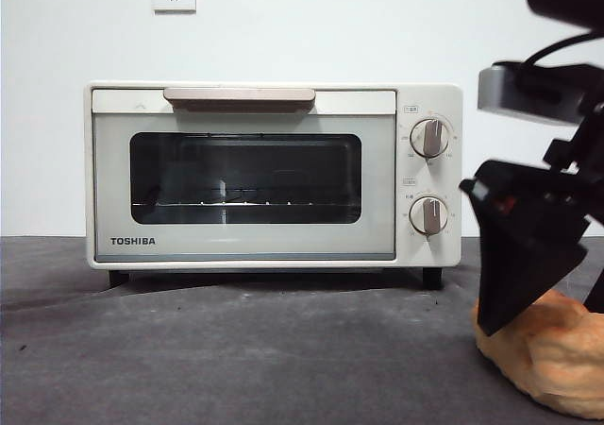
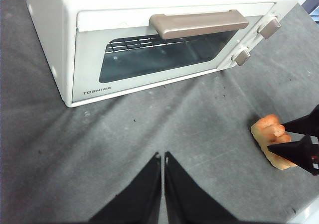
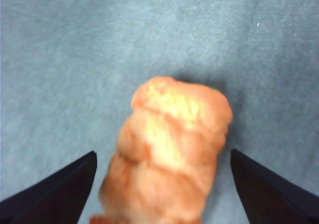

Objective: The left arm flap open the oven, the right arm pick bread and place it into oven, the left arm flap close the oven

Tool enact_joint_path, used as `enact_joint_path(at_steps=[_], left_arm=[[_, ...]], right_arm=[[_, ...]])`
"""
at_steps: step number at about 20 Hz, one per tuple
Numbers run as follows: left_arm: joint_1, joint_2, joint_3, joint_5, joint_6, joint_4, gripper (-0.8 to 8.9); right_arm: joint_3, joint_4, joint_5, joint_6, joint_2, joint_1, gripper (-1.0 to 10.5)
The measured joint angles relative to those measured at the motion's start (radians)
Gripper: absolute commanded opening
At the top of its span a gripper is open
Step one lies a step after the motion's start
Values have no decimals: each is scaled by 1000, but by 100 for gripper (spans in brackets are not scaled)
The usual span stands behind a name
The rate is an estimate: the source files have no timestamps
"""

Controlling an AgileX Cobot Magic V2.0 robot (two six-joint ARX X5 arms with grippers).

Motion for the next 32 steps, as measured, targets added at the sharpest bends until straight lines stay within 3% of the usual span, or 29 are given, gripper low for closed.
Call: enact_joint_path(at_steps=[8, 14, 20, 27, 32], left_arm=[[0, 0, 0, 0, 0, -6, 16], [-20, 0, 0, 0, -2, 18, 16], [-158, 40, 3, -6, -100, 237, 16], [-358, 254, 27, -200, -171, 489, 16], [-405, 435, 81, -278, -173, 590, 16]], right_arm=[[0, 33, 3, 0, 36, 2, 214], [1, 32, 0, 0, -11, 2, 211], [95, -61, 0, -3, -173, 2, 211], [241, -214, 1, -34, -296, 2, 212], [310, -268, 2, -55, -333, 2, 212]])
